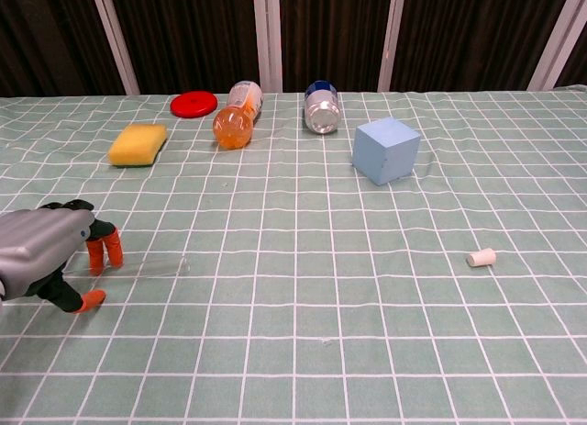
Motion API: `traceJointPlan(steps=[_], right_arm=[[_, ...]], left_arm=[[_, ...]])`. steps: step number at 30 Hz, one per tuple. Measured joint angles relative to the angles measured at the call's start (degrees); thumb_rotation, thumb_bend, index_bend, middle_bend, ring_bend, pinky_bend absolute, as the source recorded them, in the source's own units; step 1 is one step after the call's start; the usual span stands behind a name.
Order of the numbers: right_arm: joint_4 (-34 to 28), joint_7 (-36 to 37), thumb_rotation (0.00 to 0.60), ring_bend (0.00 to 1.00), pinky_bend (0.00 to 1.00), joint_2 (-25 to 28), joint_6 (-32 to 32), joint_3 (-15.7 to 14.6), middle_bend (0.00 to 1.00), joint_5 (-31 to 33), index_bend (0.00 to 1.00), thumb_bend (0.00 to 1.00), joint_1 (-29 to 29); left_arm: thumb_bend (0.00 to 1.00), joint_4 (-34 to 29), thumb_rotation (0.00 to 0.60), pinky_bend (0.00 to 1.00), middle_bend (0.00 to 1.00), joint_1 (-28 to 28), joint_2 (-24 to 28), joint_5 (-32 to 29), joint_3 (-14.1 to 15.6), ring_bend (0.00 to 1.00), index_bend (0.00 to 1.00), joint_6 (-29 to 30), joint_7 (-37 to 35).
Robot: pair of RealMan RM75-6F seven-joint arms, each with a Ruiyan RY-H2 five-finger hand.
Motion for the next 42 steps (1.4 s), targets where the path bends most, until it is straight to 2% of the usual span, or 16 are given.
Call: traceJointPlan(steps=[8,14,26,34,42], right_arm=[[-0.07,-0.05,0.600,0.00,0.00,0.02,-0.01,-0.03,0.00,0.02,0.00,0.31,-0.01],[-0.29,-0.04,0.600,0.00,0.00,0.07,-0.17,0.00,0.00,0.15,0.00,0.31,0.05],[-0.60,0.06,0.600,0.00,0.00,0.23,-0.39,0.06,0.00,0.31,0.00,0.31,0.16],[-0.72,0.07,0.600,0.00,0.00,0.28,-0.41,0.13,0.00,0.40,0.00,0.31,0.21],[-0.84,0.02,0.600,0.00,0.00,0.36,-0.49,0.18,0.00,0.54,0.00,0.31,0.26]], left_arm=[[0.44,-0.44,0.600,0.00,0.43,-0.22,0.34,-0.21,0.25,0.04,0.43,0.43,-0.51],[0.50,-0.68,0.600,0.00,0.44,-0.49,0.67,-0.63,0.28,0.04,0.44,0.46,-0.65],[0.50,-1.21,0.600,0.00,0.45,-0.94,1.03,-1.68,0.45,0.05,0.44,0.60,-0.55],[0.61,-1.24,0.600,0.00,0.48,-1.26,0.98,-2.11,0.44,0.05,0.45,0.73,-0.82],[0.63,-1.79,0.600,0.00,0.49,-1.36,1.32,-1.65,0.67,0.07,0.46,0.85,-1.92]])
